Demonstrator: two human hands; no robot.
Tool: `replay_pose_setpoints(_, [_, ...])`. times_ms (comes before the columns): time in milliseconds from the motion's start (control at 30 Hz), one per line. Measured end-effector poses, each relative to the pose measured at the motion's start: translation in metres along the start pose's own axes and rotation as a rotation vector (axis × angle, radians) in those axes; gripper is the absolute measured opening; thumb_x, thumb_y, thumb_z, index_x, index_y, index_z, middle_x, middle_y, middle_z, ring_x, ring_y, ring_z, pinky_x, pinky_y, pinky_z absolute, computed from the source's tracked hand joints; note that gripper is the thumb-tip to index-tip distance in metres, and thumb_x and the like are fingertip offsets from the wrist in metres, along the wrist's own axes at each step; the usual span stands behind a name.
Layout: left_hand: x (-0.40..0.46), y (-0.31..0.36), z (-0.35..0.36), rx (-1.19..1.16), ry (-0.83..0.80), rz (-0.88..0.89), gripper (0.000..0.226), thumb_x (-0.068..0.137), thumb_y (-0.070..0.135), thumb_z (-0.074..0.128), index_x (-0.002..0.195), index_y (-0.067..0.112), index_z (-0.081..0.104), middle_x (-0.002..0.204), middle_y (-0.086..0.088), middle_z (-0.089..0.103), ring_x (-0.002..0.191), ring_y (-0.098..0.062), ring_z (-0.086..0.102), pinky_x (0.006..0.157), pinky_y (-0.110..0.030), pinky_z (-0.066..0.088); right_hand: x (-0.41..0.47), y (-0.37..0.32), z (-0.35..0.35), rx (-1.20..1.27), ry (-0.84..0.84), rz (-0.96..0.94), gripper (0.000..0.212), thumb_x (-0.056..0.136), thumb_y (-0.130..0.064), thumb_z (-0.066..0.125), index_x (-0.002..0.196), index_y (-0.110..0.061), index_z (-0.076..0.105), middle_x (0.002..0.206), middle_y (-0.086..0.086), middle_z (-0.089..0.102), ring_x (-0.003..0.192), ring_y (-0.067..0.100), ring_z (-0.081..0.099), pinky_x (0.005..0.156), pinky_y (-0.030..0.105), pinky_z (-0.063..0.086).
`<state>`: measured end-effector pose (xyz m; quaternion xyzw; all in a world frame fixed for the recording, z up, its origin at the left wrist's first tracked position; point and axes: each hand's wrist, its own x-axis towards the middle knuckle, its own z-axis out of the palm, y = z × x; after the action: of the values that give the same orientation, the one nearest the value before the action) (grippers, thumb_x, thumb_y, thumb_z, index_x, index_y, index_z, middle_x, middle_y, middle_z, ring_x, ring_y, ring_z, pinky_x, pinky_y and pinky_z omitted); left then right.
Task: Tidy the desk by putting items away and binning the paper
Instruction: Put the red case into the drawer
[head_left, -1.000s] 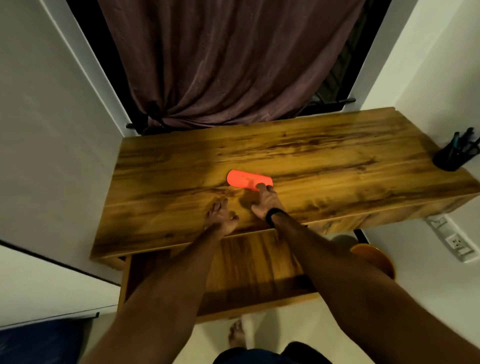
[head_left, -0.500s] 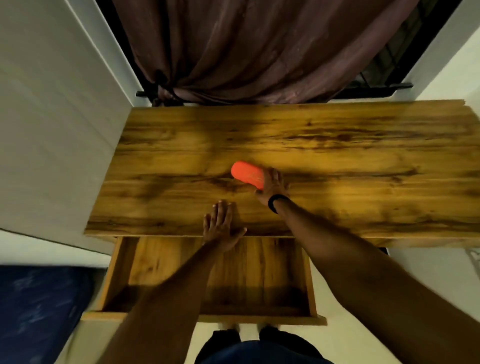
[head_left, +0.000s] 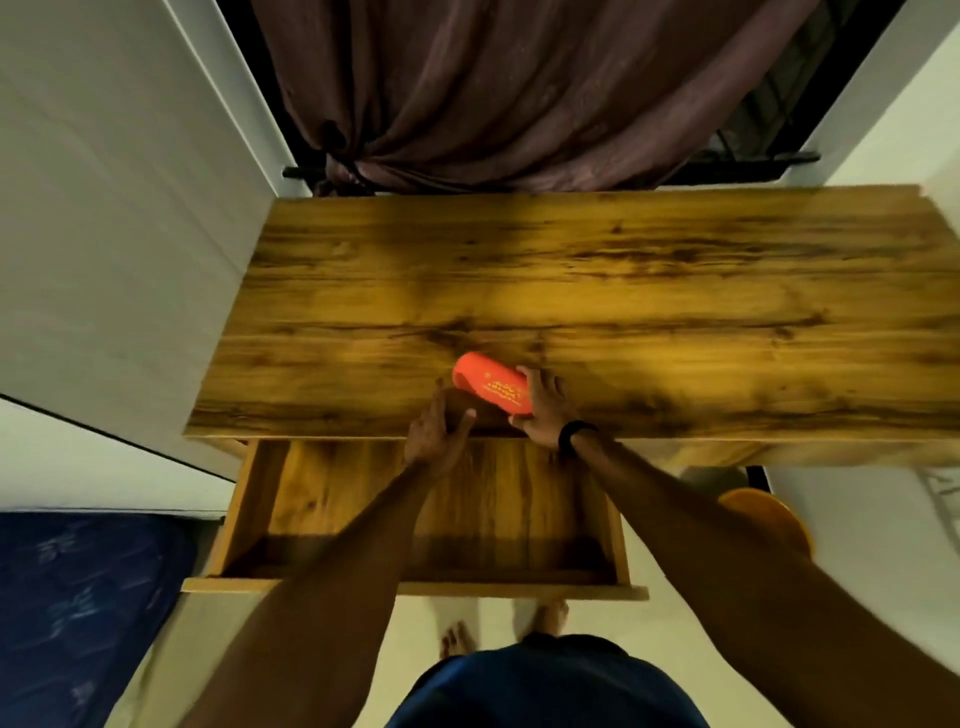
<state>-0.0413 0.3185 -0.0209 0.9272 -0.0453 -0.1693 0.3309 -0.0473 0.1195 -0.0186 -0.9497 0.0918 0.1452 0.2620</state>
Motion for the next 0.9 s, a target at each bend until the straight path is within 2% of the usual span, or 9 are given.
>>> replay_pose_setpoints(167, [-0.02, -0.022, -0.011, -0.337, 0.084, -0.057, 0.087, 0.074, 0.074, 0.044, 0.146, 0.027, 0.036, 0.14, -0.012, 0.051, 0.125, -0.027, 0.052, 0.103, -0.044, 0.044, -0.058, -0.003, 0.02, 0.007, -0.092, -0.151, 0.089, 0.074, -0.042, 0.068, 0.149, -0.017, 0.027, 0.143, 0.017, 0.039, 0.129, 0.036, 0.036, 0.105, 0.039, 0.026])
replay_pose_setpoints(267, [-0.033, -0.03, 0.0, -0.269, 0.028, -0.081, 0.063, 0.081, 0.057, 0.056, 0.132, 0.022, 0.056, 0.128, -0.012, 0.062, 0.12, -0.028, 0.057, 0.097, -0.034, 0.047, -0.093, 0.002, 0.046, 0.087, -0.15, -0.106, 0.09, 0.07, -0.041, 0.077, 0.146, -0.02, 0.031, 0.141, 0.013, 0.04, 0.129, 0.034, 0.038, 0.109, 0.046, 0.033])
replay_pose_setpoints(333, [-0.049, -0.036, 0.018, -0.233, -0.062, -0.083, 0.041, 0.09, 0.039, 0.06, 0.128, 0.023, 0.059, 0.126, -0.012, 0.062, 0.118, -0.028, 0.057, 0.089, -0.031, 0.047, -0.115, 0.011, 0.063, 0.08, -0.18, -0.041, 0.093, 0.069, -0.048, 0.075, 0.146, -0.023, 0.028, 0.143, 0.011, 0.041, 0.133, 0.034, 0.036, 0.111, 0.053, 0.032])
replay_pose_setpoints(433, [-0.074, -0.047, 0.045, -0.286, -0.162, -0.089, 0.037, 0.092, 0.026, 0.06, 0.128, 0.02, 0.058, 0.126, -0.013, 0.061, 0.113, -0.027, 0.059, 0.083, -0.031, 0.052, -0.137, 0.028, 0.082, 0.057, -0.285, 0.065, 0.091, 0.077, -0.04, 0.076, 0.149, -0.023, 0.024, 0.15, 0.01, 0.035, 0.138, 0.035, 0.029, 0.113, 0.054, 0.029])
replay_pose_setpoints(533, [-0.095, -0.057, 0.061, -0.193, -0.376, -0.155, 0.042, 0.094, 0.02, 0.055, 0.135, 0.02, 0.052, 0.133, -0.011, 0.054, 0.114, -0.024, 0.056, 0.093, -0.038, 0.052, -0.141, 0.041, 0.092, -0.077, -0.377, 0.147, 0.075, 0.089, -0.039, 0.065, 0.15, -0.025, 0.024, 0.154, 0.01, 0.028, 0.14, 0.035, 0.029, 0.115, 0.048, 0.03])
replay_pose_setpoints(600, [-0.102, -0.064, 0.066, -0.037, -0.51, -0.153, 0.047, 0.093, 0.026, 0.054, 0.139, 0.023, 0.046, 0.142, -0.012, 0.046, 0.126, -0.03, 0.048, 0.106, -0.044, 0.042, -0.143, 0.043, 0.094, -0.151, -0.384, 0.167, 0.065, 0.094, -0.031, 0.056, 0.15, -0.027, 0.024, 0.155, 0.01, 0.028, 0.141, 0.036, 0.029, 0.115, 0.048, 0.03])
replay_pose_setpoints(667, [-0.109, -0.065, 0.066, 0.094, -0.568, -0.103, 0.046, 0.095, 0.032, 0.053, 0.139, 0.021, 0.046, 0.144, -0.013, 0.045, 0.13, -0.033, 0.044, 0.11, -0.044, 0.036, -0.145, 0.042, 0.094, -0.189, -0.383, 0.187, 0.064, 0.095, -0.026, 0.053, 0.151, -0.028, 0.023, 0.156, 0.01, 0.028, 0.141, 0.037, 0.028, 0.115, 0.051, 0.029])
replay_pose_setpoints(833, [-0.131, -0.054, 0.058, 0.149, -0.418, -0.137, 0.043, 0.094, 0.038, 0.052, 0.133, 0.022, 0.052, 0.137, -0.011, 0.052, 0.125, -0.032, 0.049, 0.106, -0.045, 0.041, -0.155, 0.049, 0.1, -0.085, -0.339, 0.224, 0.063, 0.092, -0.026, 0.054, 0.149, -0.026, 0.027, 0.154, 0.014, 0.028, 0.14, 0.038, 0.03, 0.114, 0.053, 0.031])
replay_pose_setpoints(900, [-0.146, -0.051, 0.057, 0.131, -0.271, -0.164, 0.034, 0.091, 0.035, 0.055, 0.123, 0.024, 0.06, 0.127, -0.009, 0.059, 0.119, -0.032, 0.054, 0.101, -0.043, 0.046, -0.164, 0.052, 0.104, 0.005, -0.206, 0.2, 0.065, 0.087, -0.024, 0.059, 0.146, -0.021, 0.032, 0.152, 0.015, 0.028, 0.139, 0.039, 0.03, 0.112, 0.053, 0.034])
